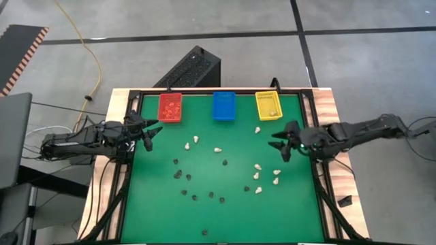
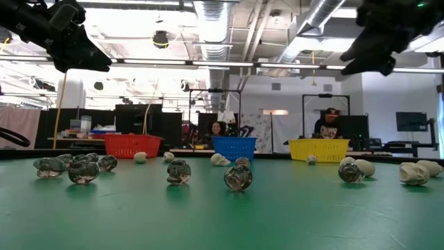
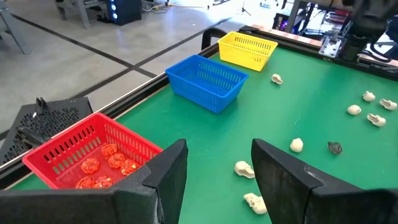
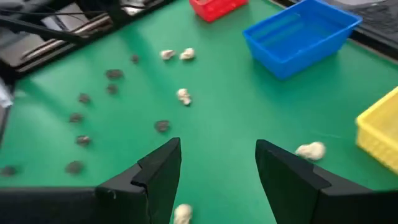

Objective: Sort Halloween decoration
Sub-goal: Put the white skull toy into the yellow bin

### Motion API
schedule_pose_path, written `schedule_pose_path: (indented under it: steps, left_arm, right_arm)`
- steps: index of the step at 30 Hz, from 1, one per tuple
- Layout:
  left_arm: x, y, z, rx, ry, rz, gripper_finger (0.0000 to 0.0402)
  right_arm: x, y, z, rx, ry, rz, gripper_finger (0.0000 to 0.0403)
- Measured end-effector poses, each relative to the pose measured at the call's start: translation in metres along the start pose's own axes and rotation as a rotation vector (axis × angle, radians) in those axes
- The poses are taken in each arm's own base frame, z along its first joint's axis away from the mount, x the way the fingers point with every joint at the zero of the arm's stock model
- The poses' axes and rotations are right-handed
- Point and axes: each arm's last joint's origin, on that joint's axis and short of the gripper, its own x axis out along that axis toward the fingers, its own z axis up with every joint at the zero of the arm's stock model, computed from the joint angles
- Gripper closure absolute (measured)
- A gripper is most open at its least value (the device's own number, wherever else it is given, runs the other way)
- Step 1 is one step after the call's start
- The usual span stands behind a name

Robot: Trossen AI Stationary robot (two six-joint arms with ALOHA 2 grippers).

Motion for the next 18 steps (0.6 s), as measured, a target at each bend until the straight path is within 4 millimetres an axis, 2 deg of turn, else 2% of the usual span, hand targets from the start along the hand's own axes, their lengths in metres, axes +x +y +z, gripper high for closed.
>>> schedule_pose_path:
  steps: [4, 10, 13, 18]
  left_arm:
    - [0.000, 0.000, 0.000, 0.000, 0.000, 0.000, 0.0233]
    - [0.000, 0.000, 0.000, 0.000, 0.000, 0.000, 0.0233]
    - [0.000, 0.000, 0.000, 0.000, 0.000, -0.001, 0.0233]
    - [0.000, 0.000, 0.000, 0.000, 0.000, 0.000, 0.0233]
  right_arm:
    - [0.005, 0.014, -0.024, 0.004, 0.057, 0.072, 0.0164]
    - [0.021, 0.031, -0.063, 0.020, 0.071, 0.078, 0.0164]
    - [0.030, 0.041, -0.076, -0.003, 0.049, 0.090, 0.0164]
    - [0.050, 0.048, -0.093, -0.111, 0.066, 0.013, 0.0164]
